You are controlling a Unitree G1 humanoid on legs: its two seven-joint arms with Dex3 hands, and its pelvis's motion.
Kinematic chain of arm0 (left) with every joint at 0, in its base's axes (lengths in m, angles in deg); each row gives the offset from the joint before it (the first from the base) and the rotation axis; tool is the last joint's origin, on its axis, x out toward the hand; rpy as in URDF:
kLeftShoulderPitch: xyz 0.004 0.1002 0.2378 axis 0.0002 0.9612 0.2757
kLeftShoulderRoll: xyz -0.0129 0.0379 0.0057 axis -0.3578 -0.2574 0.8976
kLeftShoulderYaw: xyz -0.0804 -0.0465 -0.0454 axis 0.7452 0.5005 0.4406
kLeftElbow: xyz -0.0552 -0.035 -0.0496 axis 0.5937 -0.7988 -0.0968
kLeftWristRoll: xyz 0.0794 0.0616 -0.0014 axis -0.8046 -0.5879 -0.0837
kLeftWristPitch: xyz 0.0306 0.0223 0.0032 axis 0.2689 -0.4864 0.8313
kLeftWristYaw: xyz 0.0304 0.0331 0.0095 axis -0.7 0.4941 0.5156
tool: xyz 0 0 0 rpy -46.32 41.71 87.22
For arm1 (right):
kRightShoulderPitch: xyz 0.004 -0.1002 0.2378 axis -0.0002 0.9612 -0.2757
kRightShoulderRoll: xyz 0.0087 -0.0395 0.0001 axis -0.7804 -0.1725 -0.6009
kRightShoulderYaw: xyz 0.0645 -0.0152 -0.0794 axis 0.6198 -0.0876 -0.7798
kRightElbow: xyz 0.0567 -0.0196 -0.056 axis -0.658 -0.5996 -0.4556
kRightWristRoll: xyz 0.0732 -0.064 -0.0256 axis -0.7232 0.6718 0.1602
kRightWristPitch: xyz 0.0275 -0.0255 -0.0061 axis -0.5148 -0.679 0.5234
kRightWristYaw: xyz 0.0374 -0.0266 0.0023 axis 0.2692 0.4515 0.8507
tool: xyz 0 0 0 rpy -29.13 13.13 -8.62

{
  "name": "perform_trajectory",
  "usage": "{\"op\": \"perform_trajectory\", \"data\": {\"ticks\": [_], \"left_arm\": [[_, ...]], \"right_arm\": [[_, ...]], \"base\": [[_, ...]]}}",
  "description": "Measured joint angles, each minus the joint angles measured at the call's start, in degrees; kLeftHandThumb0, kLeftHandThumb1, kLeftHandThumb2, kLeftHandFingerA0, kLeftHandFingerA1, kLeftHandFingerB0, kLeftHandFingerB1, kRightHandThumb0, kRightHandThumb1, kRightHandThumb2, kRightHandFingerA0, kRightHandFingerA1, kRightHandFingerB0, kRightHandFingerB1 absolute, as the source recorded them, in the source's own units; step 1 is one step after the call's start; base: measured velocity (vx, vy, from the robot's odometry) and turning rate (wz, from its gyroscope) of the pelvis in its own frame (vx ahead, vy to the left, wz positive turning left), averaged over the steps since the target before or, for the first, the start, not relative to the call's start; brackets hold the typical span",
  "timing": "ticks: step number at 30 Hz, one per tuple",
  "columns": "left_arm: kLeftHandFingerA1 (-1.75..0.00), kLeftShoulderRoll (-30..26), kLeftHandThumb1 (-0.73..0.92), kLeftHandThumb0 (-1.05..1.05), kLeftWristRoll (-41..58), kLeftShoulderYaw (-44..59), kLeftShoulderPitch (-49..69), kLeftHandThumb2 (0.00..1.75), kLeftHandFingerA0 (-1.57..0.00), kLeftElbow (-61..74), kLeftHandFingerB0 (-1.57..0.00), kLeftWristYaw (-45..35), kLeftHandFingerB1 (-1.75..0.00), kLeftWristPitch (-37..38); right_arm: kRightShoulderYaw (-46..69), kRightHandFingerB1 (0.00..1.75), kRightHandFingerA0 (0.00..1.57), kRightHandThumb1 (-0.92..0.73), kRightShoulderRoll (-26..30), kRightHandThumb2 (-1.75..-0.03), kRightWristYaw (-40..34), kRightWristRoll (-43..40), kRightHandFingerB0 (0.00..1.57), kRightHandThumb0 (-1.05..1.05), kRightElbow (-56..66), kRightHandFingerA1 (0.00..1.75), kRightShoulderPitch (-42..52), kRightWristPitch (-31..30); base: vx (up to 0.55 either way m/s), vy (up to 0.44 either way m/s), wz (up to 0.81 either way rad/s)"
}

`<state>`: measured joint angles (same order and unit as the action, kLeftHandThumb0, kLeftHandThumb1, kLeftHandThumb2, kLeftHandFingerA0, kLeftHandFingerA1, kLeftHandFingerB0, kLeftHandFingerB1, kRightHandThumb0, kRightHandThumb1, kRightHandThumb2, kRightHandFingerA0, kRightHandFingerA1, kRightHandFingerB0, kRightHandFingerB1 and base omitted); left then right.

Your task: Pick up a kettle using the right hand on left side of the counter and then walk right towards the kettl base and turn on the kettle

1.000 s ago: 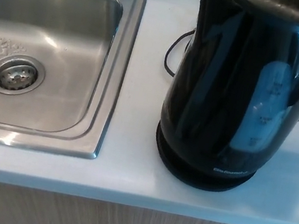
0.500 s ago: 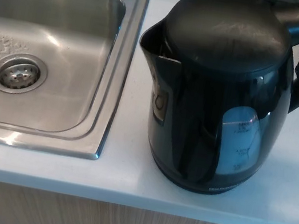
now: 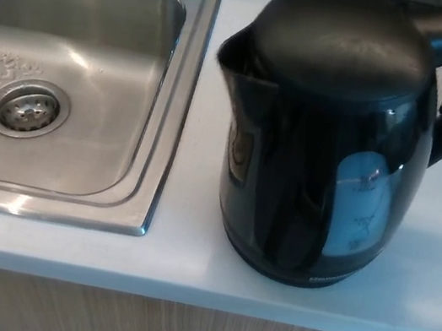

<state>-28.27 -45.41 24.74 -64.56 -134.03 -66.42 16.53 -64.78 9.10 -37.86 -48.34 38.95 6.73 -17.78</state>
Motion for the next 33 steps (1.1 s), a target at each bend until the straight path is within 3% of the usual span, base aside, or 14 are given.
{"op": "perform_trajectory", "data": {"ticks": [1, 2, 3, 4, 5, 7, 8, 10, 11, 15, 20, 22, 25, 33], "left_arm": [[-0.83, -0.01, 0.67, 0.13, 0.11, 0.16, -0.02, 0.92, -0.96, -0.14, -0.9, -0.1, -0.79, 0.0], [-0.83, -0.02, 0.67, 0.13, 0.18, 0.26, -0.04, 0.92, -0.96, -0.29, -0.9, -0.17, -0.79, 0.0], [-0.83, -0.02, 0.68, 0.12, 0.26, 0.35, -0.02, 0.9, -0.96, -0.48, -0.9, -0.25, -0.8, 0.0], [-0.83, -0.02, 0.68, 0.12, 0.28, 0.38, -0.02, 0.9, -0.96, -0.57, -0.9, -0.32, -0.8, 0.0], [-0.82, -0.02, 0.69, 0.1, 0.28, 0.4, -0.04, 0.88, -0.95, -0.64, -0.9, -0.39, -0.8, 0.0], [-0.81, -0.01, 0.7, 0.1, 0.26, 0.37, 0.0, 0.87, -0.94, -0.67, -0.89, -0.45, -0.79, 0.0], [-0.84, -0.02, 0.7, 0.1, 0.25, 0.37, 0.03, 0.87, -0.94, -0.67, -0.9, -0.45, -0.81, 0.0], [-0.84, 0.0, 0.69, 0.11, 0.26, 0.37, 0.08, 0.88, -0.95, -0.55, -0.9, -0.47, -0.81, 0.0], [-0.83, 0.0, 0.68, 0.11, 0.25, 0.37, 0.14, 0.89, -0.94, -0.48, -0.89, -0.48, -0.8, 0.0], [-0.81, 0.01, 0.69, 0.11, 0.27, 0.38, 0.31, 0.88, -0.96, -0.45, -0.9, -0.55, -0.79, 0.0], [-0.82, -0.02, 0.69, 0.12, 0.27, 0.42, 0.65, 0.88, -0.96, -0.73, -0.9, -0.61, -0.78, 0.0], [-0.8, -0.02, 0.65, 0.13, 0.26, 0.42, 1.12, 0.89, -0.94, -0.71, -0.9, -0.64, -0.78, 0.0], [-0.82, -0.02, 0.62, 0.14, 0.22, 0.41, 2.34, 0.93, -0.97, -0.69, -0.91, -0.74, -0.8, 0.01], [-0.85, -0.02, 0.65, 0.15, 0.28, 0.58, 4.15, 0.94, -0.97, -0.52, -0.9, -1.27, -0.81, 0.01]], "right_arm": [[0.02, 0.58, 0.77, -0.76, 0.1, -0.72, 0.32, 0.06, 0.55, -0.2, -0.16, 1.54, 0.07, -0.69], [-0.03, 0.58, 0.77, -0.76, 0.23, -0.72, 0.55, 0.13, 0.55, -0.2, -0.14, 1.54, 0.1, -1.32], [-0.45, 0.42, 0.68, -0.74, 0.84, -0.62, 1.14, 0.47, 0.37, -0.27, 0.43, 1.15, 0.1, -2.57], [-0.82, 0.42, 0.68, -0.74, 1.25, -0.62, 1.6, 0.75, 0.37, -0.27, 0.94, 1.15, 0.09, -3.43], [-1.17, 0.33, 0.46, -0.64, 1.73, -0.59, 2.04, 0.93, 0.21, -0.3, 1.32, 0.64, 0.09, -4.14], [-2.23, 0.3, 0.31, -0.62, 3.73, -0.59, 3.66, 1.58, 0.17, -0.33, 2.39, 0.55, 0.09, -6.06], [-2.68, 0.31, 0.03, -0.57, 4.61, -0.72, 4.34, 1.95, 0.06, -0.56, 2.77, 0.47, 0.07, -6.81], [-3.71, 0.25, 0.04, -0.6, 6.05, -0.62, 5.6, 2.63, 0.07, -0.47, 3.7, 0.32, -0.07, -8.51], [-4.13, 0.11, 0.0, -0.37, 6.58, -0.76, 6.14, 2.96, 0.0, -0.64, 4.31, 0.22, -0.07, -9.35], [-6.11, 0.07, 0.0, -0.49, 8.37, -0.63, 8.59, 4.6, 0.0, -0.62, 7.68, 0.0, 0.22, -13.15], [-7.05, 0.06, 0.0, -0.45, 9.18, -0.7, 11.46, 5.89, 0.0, -0.64, 12.45, 0.0, 0.85, -17.11], [-7.16, 0.1, 0.0, -0.49, 9.32, -0.58, 12.57, 6.32, 0.0, -0.63, 14.28, 0.0, 1.31, -18.24], [-6.99, 0.0, 0.0, -0.4, 9.46, -0.72, 14.32, 6.34, 0.05, -0.72, 17.92, 0.1, 2.67, -19.7], [-4.52, 0.21, 0.0, -0.37, 11.92, -0.75, 19.55, 5.2, 0.12, -0.67, 21.49, 0.2, 5.08, -21.13]], "base": [[0.0, 0.0, 0.0], [0.0, 0.0, 0.0], [0.0, 0.0, 0.0], [0.0, 0.0, 0.0], [0.0, 0.0, 0.0], [0.0, 0.0, 0.0], [0.0, 0.0, 0.0], [0.0, 0.0, 0.0], [0.0, 0.0, 0.0], [0.0, 0.0, 0.0], [0.0, 0.0, 0.0], [0.0, 0.0, 0.0], [0.0, 0.0, 0.0], [0.0, 0.0, 0.0]]}}
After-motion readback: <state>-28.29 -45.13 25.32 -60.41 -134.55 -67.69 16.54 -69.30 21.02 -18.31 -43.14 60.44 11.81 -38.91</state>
